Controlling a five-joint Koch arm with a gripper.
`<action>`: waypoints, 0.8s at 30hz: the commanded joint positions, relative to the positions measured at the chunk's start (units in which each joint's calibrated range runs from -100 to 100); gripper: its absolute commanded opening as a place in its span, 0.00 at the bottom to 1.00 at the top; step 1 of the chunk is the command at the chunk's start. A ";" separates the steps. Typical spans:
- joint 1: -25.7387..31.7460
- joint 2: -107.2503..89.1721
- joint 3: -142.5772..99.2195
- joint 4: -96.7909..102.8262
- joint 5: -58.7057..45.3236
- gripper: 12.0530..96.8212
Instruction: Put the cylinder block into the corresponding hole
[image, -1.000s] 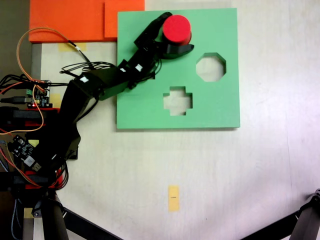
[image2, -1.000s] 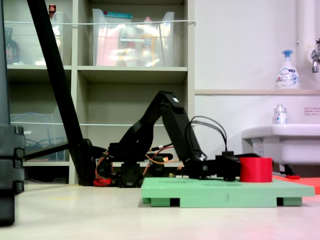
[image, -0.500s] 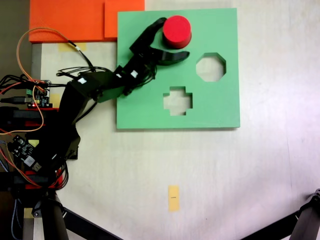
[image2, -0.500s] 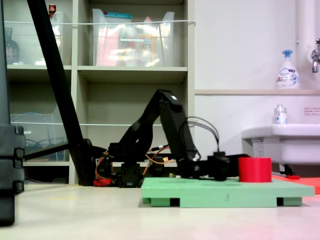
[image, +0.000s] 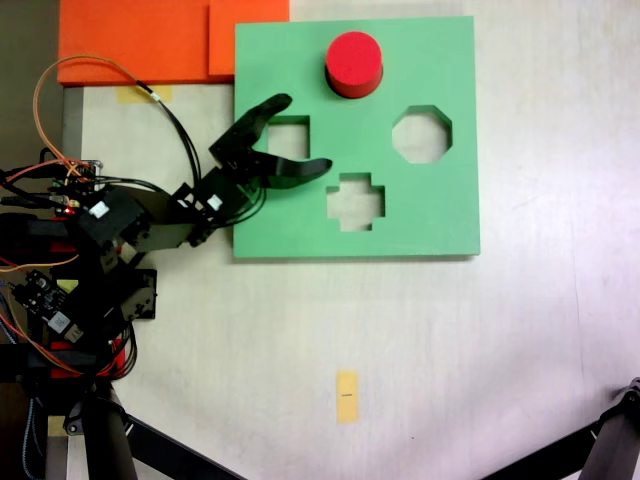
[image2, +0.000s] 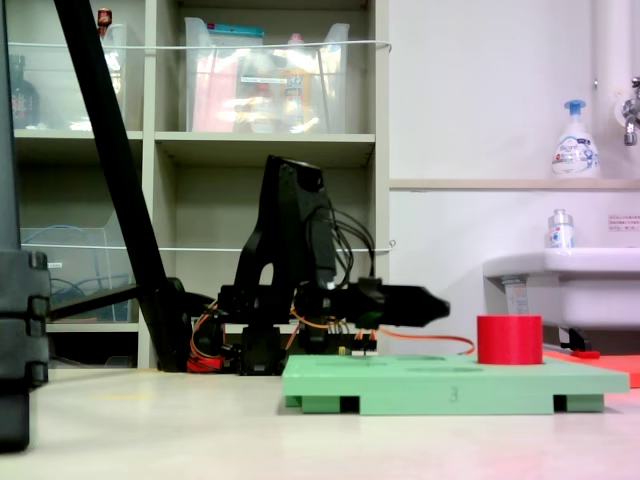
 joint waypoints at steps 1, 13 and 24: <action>-0.73 -11.14 -3.53 5.74 0.15 0.55; -17.44 -81.53 -24.07 -13.33 -4.00 0.46; -28.72 -81.53 -14.40 -40.87 -36.97 0.39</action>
